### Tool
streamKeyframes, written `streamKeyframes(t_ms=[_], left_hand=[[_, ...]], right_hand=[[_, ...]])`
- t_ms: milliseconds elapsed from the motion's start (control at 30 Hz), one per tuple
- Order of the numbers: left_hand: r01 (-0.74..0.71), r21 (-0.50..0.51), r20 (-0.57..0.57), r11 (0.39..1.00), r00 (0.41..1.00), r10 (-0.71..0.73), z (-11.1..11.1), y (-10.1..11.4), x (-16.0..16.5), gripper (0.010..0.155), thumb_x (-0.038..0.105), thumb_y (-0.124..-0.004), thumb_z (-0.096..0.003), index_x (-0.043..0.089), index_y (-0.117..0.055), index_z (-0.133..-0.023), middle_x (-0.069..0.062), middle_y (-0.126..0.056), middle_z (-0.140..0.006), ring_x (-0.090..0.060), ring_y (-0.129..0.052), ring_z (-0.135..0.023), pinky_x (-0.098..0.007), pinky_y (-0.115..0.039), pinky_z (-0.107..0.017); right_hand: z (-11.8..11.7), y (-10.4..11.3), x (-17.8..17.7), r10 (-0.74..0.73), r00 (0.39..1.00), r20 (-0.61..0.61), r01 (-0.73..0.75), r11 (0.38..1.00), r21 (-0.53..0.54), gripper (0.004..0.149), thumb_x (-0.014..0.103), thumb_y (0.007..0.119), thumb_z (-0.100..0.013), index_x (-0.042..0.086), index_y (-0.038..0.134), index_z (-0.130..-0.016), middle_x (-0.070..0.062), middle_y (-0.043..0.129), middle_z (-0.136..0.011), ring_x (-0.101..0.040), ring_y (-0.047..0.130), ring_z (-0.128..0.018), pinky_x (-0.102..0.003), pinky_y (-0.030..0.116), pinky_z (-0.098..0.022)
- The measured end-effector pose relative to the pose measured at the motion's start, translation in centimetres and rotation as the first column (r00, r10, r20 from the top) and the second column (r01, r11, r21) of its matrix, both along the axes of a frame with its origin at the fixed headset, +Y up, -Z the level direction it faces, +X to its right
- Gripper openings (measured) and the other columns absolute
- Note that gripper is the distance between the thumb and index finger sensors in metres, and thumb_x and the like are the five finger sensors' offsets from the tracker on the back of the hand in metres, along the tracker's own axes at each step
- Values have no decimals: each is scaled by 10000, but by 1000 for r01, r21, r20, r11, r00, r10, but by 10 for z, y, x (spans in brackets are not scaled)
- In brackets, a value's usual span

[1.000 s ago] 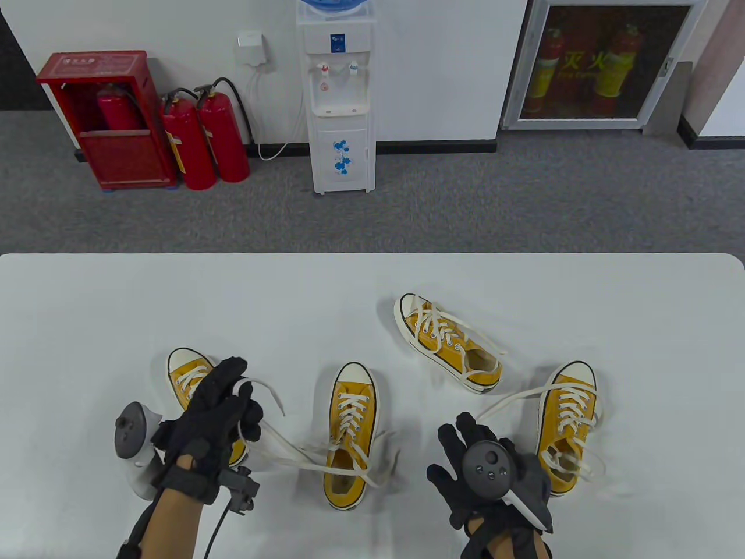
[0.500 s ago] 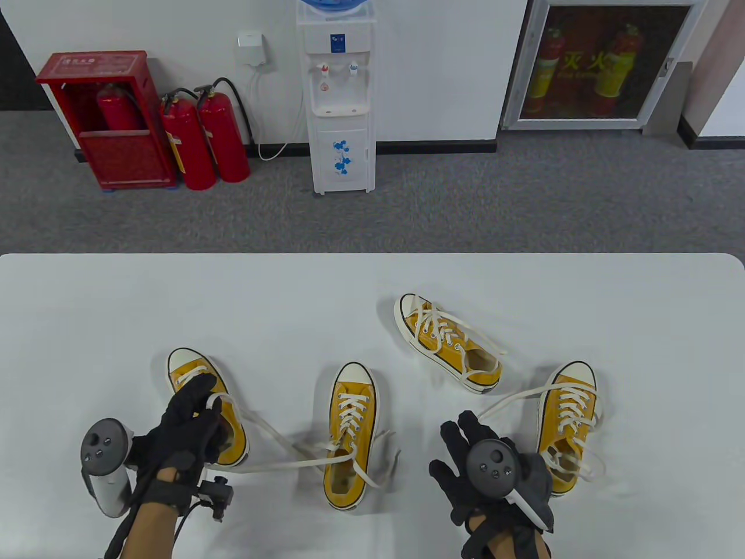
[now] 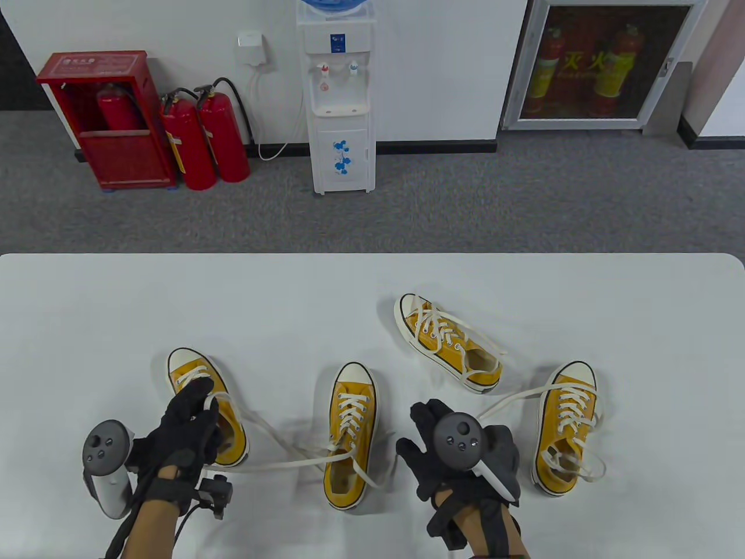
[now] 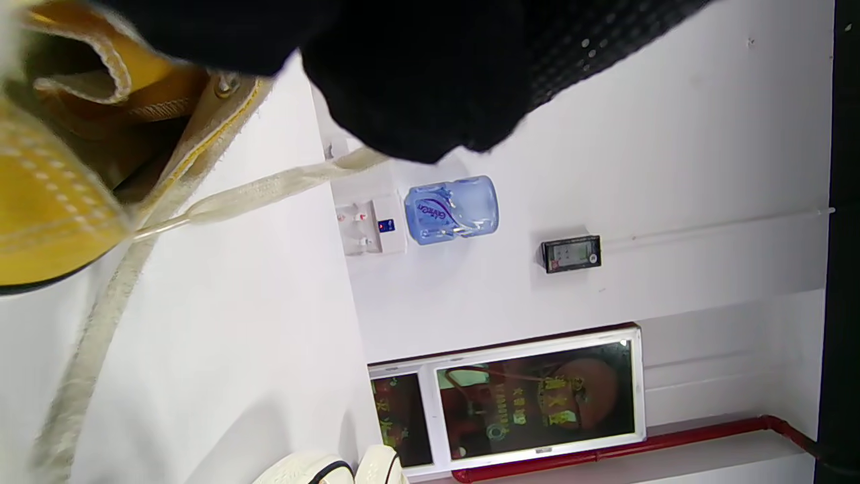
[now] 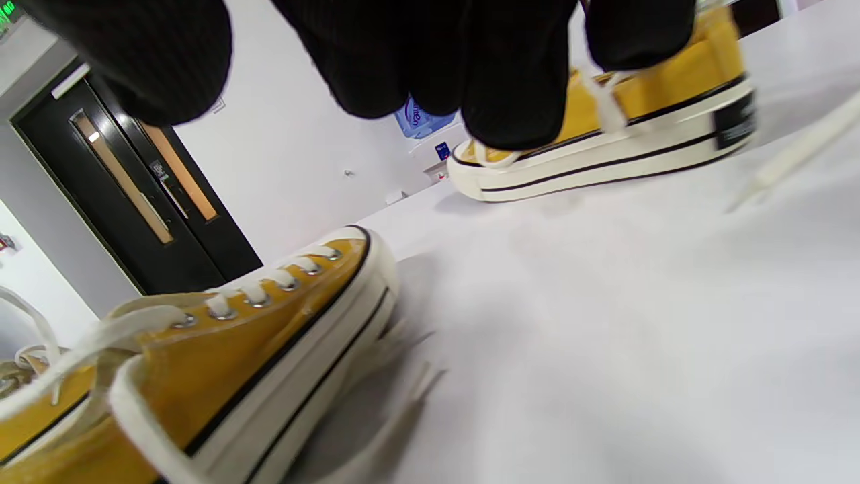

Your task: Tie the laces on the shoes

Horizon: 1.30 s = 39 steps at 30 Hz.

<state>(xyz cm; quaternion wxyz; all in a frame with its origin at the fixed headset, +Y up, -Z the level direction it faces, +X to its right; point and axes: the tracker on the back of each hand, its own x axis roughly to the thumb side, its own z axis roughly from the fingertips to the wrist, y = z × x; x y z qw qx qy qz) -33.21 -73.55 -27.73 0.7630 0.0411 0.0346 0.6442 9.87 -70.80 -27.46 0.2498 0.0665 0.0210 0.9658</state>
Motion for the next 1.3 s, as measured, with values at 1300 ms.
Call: streamKeyframes(t_ms=[1300], left_hand=[[112, -19, 38, 994, 993, -111, 0, -3, 16, 555, 304, -789, -480, 289, -692, -1026, -29, -835, -881, -99, -992, -237, -279, -910, -114]], right_hand=[[9, -64, -40, -67, 987, -145, 50, 991, -121, 671, 553, 833, -411, 163, 753, -951, -105, 598, -1053, -292, 776, -815, -674, 463, -688]])
